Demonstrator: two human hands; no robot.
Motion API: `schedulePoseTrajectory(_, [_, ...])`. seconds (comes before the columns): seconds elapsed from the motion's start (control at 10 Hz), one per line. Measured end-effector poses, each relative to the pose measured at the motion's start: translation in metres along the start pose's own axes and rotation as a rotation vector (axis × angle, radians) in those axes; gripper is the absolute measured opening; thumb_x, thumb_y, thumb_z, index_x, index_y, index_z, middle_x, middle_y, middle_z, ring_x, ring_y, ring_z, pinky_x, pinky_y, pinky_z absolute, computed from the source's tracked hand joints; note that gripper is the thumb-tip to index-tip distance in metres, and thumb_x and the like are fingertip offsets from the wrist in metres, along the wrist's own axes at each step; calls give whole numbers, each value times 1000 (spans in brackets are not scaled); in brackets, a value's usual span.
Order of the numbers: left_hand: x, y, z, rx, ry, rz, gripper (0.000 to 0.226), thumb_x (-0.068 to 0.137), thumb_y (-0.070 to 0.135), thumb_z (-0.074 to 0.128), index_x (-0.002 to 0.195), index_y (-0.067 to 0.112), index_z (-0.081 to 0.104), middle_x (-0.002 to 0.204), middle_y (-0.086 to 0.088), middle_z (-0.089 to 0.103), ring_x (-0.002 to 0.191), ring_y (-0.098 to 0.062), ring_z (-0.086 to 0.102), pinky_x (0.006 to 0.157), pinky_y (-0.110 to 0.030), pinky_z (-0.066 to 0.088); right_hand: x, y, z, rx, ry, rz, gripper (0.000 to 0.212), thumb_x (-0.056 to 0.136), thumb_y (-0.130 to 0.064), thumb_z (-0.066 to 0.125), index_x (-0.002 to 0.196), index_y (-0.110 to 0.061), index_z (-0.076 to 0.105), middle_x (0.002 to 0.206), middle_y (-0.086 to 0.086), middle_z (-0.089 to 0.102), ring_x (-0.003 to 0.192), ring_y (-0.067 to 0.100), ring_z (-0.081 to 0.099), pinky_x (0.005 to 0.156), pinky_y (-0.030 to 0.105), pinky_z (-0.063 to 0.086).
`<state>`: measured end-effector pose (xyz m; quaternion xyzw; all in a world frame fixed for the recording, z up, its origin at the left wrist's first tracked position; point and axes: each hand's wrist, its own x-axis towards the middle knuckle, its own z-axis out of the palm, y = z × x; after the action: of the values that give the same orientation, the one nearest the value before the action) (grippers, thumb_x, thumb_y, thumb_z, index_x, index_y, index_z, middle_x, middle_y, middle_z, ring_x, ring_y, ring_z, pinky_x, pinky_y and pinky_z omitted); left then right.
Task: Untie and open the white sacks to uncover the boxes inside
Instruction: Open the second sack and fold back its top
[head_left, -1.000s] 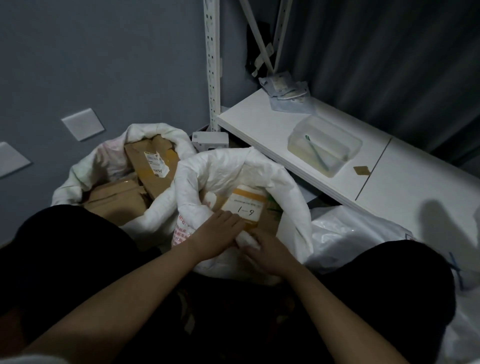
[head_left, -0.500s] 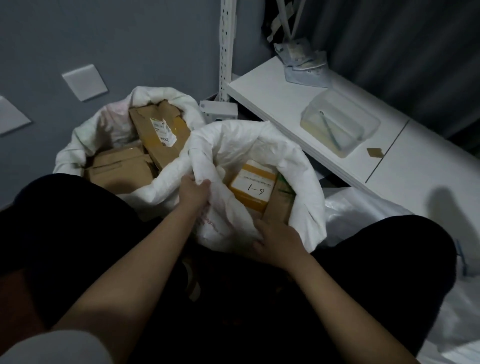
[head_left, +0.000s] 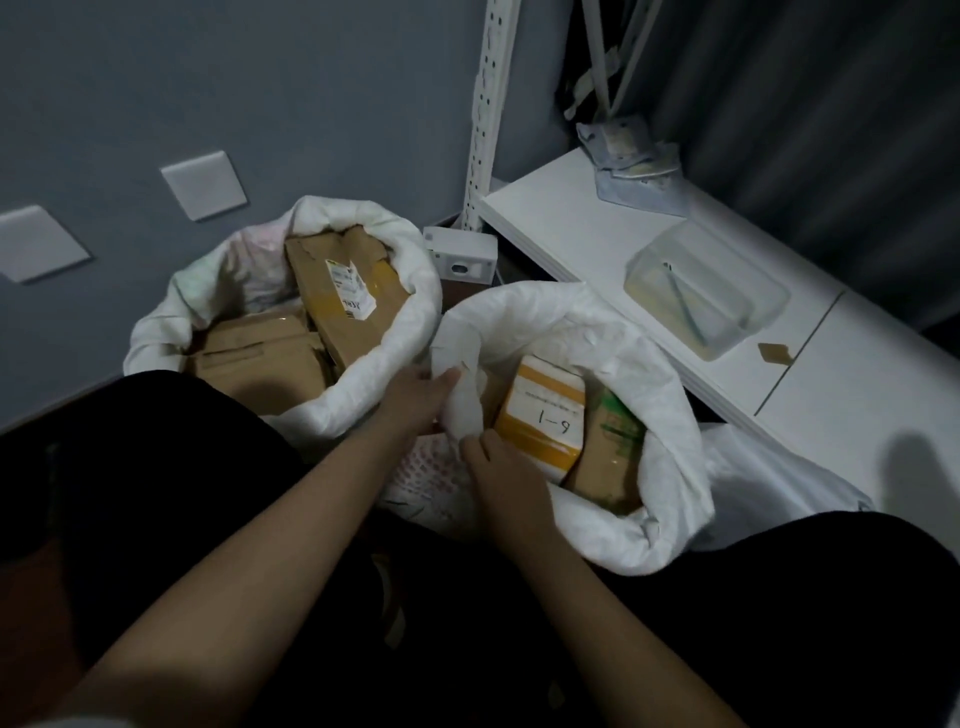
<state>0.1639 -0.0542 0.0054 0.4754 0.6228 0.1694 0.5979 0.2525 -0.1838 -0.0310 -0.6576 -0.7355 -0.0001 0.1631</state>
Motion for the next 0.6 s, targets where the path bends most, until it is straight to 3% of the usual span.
schedulePoseTrajectory(0.1, [7, -2, 1, -224, -96, -49, 37, 98, 23, 49, 129, 3, 53, 126, -16, 57, 114, -33, 54, 102, -48, 43, 6, 7, -15, 312, -133, 209, 31, 82, -42, 67, 89, -18, 48, 86, 1, 51, 77, 20, 50, 61, 31, 34])
schedulePoseTrajectory(0.2, [5, -9, -5, -431, -288, -150, 37, 99, 24, 47, 131, 6, 50, 123, -9, 56, 118, -30, 52, 102, -45, 42, 29, 12, -28, 780, -50, 643, 32, 86, -52, 62, 90, -23, 48, 87, -3, 55, 79, 13, 55, 69, 28, 46])
schedulePoseTrajectory(0.3, [16, -21, 9, -367, -201, -313, 39, 99, 25, 48, 132, 4, 49, 128, -13, 56, 112, -26, 55, 98, -37, 45, 51, 3, -18, 932, 30, 801, 36, 86, -41, 68, 105, -16, 52, 91, -8, 58, 80, 0, 56, 61, 9, 41])
schedulePoseTrajectory(0.4, [54, -10, 9, 258, 783, -716, 63, 105, 37, 15, 131, -19, 25, 132, -30, 37, 105, -45, 40, 84, -14, 42, 57, -6, -3, 821, 134, 811, 22, 86, -25, 67, 92, -12, 51, 82, -3, 57, 70, 4, 52, 57, 18, 37])
schedulePoseTrajectory(0.5, [31, -1, -14, 323, 17, -341, 69, 101, 47, 25, 125, -15, 43, 133, -28, 46, 114, -39, 48, 86, -24, 44, 57, -13, 6, 318, 187, 445, 16, 81, -11, 55, 87, -18, 41, 79, 2, 55, 67, 15, 50, 57, 23, 30])
schedulePoseTrajectory(0.6, [23, 33, 2, 146, -24, 4, 46, 100, 37, 42, 121, -1, 57, 121, -18, 60, 111, -30, 57, 99, -35, 39, 58, -7, 5, 281, -38, 168, 17, 89, -21, 53, 104, -18, 47, 92, 4, 58, 79, 17, 53, 62, 22, 32])
